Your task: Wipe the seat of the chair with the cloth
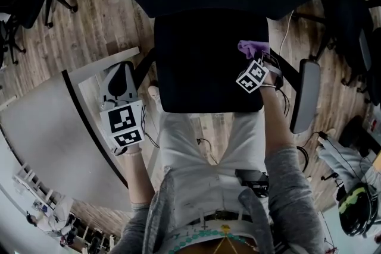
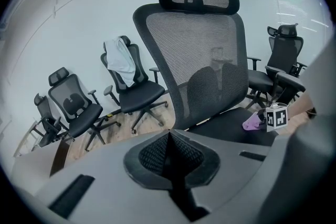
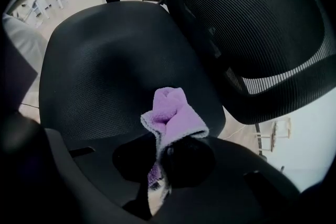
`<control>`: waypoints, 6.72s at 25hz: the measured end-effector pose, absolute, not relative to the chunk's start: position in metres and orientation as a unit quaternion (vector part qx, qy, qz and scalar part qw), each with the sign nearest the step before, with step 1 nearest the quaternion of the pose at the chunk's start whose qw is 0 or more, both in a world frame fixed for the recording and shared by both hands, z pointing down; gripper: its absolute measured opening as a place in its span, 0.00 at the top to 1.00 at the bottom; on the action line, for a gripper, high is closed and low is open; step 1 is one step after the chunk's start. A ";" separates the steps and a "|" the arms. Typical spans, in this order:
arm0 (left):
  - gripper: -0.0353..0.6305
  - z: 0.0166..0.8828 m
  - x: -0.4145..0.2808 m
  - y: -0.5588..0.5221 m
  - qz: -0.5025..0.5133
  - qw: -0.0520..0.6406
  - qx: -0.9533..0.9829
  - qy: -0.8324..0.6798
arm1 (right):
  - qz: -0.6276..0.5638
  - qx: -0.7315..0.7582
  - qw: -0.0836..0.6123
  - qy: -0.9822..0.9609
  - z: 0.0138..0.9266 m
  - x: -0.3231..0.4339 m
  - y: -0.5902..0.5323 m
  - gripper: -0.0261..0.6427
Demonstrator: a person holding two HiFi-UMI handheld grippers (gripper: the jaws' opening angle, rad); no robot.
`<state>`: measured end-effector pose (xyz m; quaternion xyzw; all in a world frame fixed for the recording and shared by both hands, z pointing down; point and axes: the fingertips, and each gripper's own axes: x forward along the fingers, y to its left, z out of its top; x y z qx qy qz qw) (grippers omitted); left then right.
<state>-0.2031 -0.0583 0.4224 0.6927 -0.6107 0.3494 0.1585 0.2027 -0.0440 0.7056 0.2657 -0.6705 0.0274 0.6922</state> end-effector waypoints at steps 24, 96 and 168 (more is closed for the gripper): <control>0.93 0.424 -0.206 -0.059 0.354 0.152 0.692 -0.610 | 0.080 0.336 0.651 -0.676 0.698 0.217 -0.041 0.89; 0.94 0.425 -0.207 -0.059 0.353 0.153 0.693 -0.610 | 0.019 0.090 0.523 -0.847 0.697 -0.154 0.051 0.89; 0.94 0.423 -0.200 -0.059 0.362 0.148 0.683 -0.617 | 0.051 0.161 0.619 -0.767 0.723 0.067 0.053 0.89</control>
